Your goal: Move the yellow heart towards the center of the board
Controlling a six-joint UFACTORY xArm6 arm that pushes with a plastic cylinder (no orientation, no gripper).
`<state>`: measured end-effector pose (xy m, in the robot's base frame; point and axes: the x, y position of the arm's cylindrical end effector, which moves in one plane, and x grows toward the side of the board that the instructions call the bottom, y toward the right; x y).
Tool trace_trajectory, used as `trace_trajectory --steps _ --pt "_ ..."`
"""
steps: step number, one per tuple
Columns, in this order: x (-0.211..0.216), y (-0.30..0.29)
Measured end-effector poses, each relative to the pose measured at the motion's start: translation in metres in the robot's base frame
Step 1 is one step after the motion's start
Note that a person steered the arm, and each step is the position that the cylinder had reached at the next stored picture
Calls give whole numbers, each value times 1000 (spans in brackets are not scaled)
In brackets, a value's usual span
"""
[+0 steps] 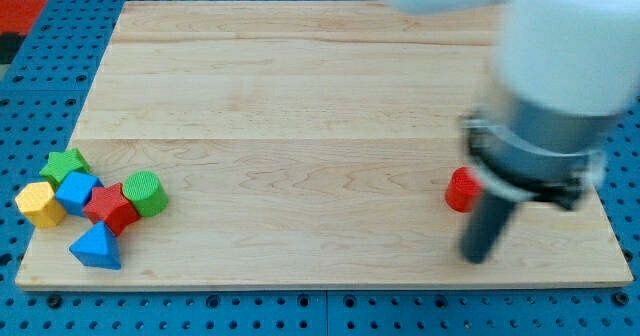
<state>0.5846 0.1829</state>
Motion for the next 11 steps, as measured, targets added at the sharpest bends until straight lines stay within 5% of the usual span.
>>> trace_trajectory --steps 1,3,9,11 --pt "-20 51" --pt "-60 50" --pt "-169 -104" --pt "-188 -76"
